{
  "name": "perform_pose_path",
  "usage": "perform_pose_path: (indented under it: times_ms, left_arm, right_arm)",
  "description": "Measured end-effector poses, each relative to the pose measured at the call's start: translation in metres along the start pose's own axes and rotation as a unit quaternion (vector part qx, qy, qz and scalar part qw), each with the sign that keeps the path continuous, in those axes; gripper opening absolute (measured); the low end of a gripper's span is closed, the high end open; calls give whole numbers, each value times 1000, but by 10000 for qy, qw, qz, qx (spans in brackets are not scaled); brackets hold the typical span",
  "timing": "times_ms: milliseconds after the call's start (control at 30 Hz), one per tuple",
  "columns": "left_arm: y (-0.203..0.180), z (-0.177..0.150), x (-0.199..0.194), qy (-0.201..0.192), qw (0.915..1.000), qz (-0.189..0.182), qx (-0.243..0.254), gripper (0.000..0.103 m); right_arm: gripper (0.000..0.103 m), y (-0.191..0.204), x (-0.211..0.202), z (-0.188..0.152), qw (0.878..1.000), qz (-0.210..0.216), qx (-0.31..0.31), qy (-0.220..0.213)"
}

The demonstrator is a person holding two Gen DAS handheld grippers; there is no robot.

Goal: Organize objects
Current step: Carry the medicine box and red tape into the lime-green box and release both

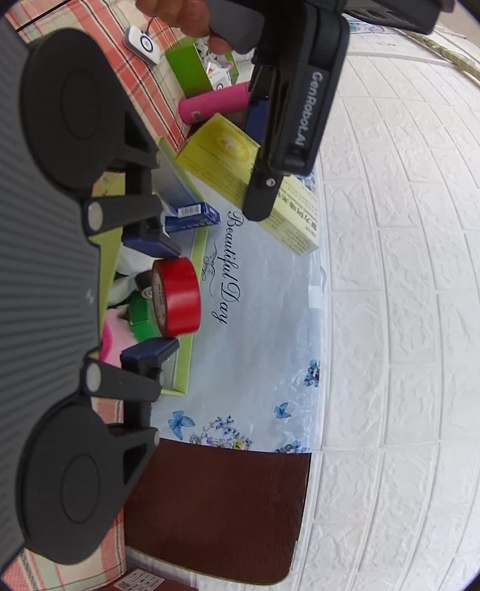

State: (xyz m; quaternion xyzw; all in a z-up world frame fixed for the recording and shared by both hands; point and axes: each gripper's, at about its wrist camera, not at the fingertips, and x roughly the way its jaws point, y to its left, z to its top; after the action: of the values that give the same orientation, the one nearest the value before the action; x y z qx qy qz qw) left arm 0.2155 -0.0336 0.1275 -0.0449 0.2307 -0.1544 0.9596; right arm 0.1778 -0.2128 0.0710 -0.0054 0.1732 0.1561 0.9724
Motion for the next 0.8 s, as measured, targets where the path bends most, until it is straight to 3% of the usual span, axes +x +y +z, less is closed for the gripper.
perform_pose_path:
  times_ms: [233,333,400,467,633,800]
  left_arm:
    - [14,-1,51,48,9999,103,-52,75]
    - [21,-12,68,247,9994,217,-71,80]
    - [29,-20,72,404,9988,213,-163,80]
    - [35,-27,71,424,9986,150,-265,80]
    - [34,-28,60,399,9989,185,-185,80]
    - [23,-20,38,296,9994,119,-148,80]
  right_arm:
    - [47,2,56,-8,9998,9,-107,178]
    - [66,3,74,-23,9988,-107,-263,409]
    - [69,1,72,-33,9987,-182,-296,384]
    - [84,0,68,-40,9987,-339,-267,281]
    - [98,-2,57,-41,9988,-407,-149,233]
    - [102,4,34,-30,9992,-384,-123,78]
